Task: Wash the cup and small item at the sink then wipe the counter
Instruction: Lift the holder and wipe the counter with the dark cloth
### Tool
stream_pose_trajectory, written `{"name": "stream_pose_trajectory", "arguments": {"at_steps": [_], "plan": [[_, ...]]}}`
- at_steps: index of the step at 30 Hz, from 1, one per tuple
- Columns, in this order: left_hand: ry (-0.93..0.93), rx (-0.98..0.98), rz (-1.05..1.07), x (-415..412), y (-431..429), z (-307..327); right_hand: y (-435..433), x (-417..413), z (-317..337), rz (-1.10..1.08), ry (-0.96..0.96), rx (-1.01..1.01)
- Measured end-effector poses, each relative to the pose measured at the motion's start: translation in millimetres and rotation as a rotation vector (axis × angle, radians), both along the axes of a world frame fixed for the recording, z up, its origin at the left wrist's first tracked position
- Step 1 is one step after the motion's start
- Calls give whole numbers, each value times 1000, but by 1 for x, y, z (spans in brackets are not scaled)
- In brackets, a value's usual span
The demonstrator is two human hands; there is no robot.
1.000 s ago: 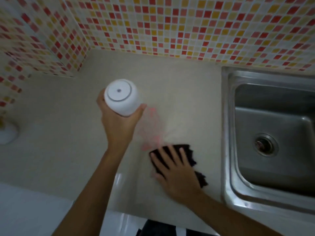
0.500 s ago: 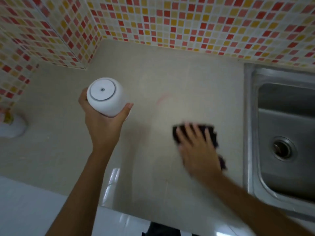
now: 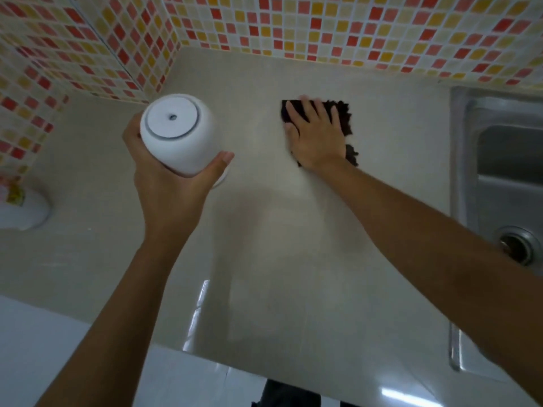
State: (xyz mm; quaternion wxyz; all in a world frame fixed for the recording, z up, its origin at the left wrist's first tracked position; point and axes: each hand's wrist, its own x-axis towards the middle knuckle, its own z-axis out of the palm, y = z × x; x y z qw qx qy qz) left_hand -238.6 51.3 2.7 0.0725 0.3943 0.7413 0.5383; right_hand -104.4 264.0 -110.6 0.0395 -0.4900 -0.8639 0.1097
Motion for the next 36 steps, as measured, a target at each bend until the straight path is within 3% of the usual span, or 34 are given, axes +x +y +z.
{"name": "stream_pose_trajectory", "arguments": {"at_steps": [3, 6, 8, 11, 13, 15, 19, 22, 25, 27, 29, 31, 33, 36], "plan": [[28, -12, -7, -8, 0, 4, -96, 15, 6, 165, 24, 90], [24, 13, -14, -6, 12, 6, -236, 62, 15, 512, 55, 2], [30, 16, -50, -1, 19, 5, -273, 86, 17, 622, 50, -95], [43, 13, -76, 4, 26, 2, -189, 69, 7, 636, 32, 50], [60, -2, -87, 5, 25, 0, -95, 42, 0, 464, -11, 141], [73, -9, -88, 3, 21, -3, -11, 20, 1, 219, -14, 110], [87, -16, -92, -2, 20, -5, 18, -26, -2, -91, -19, 25], [72, -6, -69, -4, 32, -4, -47, -36, 2, 62, 41, 83], [43, 33, -30, -10, 48, 2, -144, -4, 13, 399, 111, 65], [33, 52, -12, -16, 55, 5, -204, 32, 18, 639, 57, -39], [34, 56, 3, -20, 59, 5, -217, 57, 15, 797, 39, -123], [39, 44, 22, -21, 60, 2, -181, 48, 11, 882, 70, -69], [39, 27, 23, -20, 59, -4, -124, 14, 9, 788, 85, 61], [29, 7, 10, -17, 54, -13, -25, -34, 9, 370, 63, 61]]}}
